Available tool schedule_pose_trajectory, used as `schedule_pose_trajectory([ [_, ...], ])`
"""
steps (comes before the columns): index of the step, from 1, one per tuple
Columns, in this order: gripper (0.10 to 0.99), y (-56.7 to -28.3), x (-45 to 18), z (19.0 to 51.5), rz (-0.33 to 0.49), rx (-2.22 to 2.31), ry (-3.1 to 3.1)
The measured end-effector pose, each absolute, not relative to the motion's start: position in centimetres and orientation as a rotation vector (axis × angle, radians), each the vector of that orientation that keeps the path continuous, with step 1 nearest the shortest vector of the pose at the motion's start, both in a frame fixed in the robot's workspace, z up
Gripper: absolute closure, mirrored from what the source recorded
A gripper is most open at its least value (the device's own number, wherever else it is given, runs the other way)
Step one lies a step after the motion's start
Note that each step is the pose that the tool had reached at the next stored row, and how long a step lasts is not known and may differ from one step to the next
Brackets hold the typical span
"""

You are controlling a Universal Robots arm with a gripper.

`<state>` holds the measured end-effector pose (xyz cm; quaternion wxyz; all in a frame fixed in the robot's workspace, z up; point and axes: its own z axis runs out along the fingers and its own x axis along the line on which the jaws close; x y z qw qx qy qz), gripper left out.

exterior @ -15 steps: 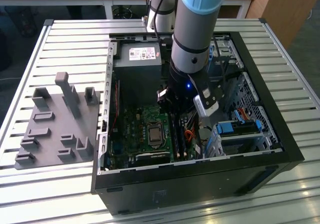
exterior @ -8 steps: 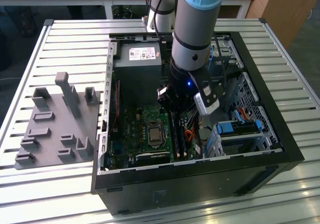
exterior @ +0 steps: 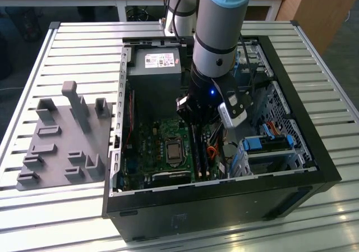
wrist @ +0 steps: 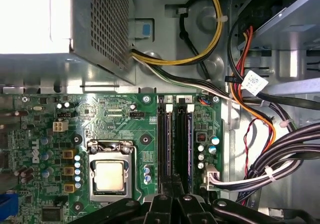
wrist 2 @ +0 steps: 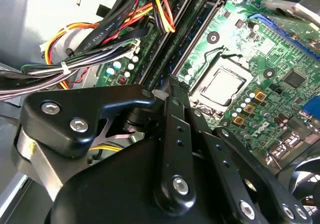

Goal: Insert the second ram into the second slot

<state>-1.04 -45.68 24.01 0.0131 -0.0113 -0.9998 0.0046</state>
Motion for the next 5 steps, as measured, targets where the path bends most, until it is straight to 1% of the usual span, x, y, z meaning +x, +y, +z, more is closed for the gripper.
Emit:
schedule_pose_trajectory([
  [5,0.980,-45.68,-1.04,24.04,0.015,-0.035,-3.115],
])
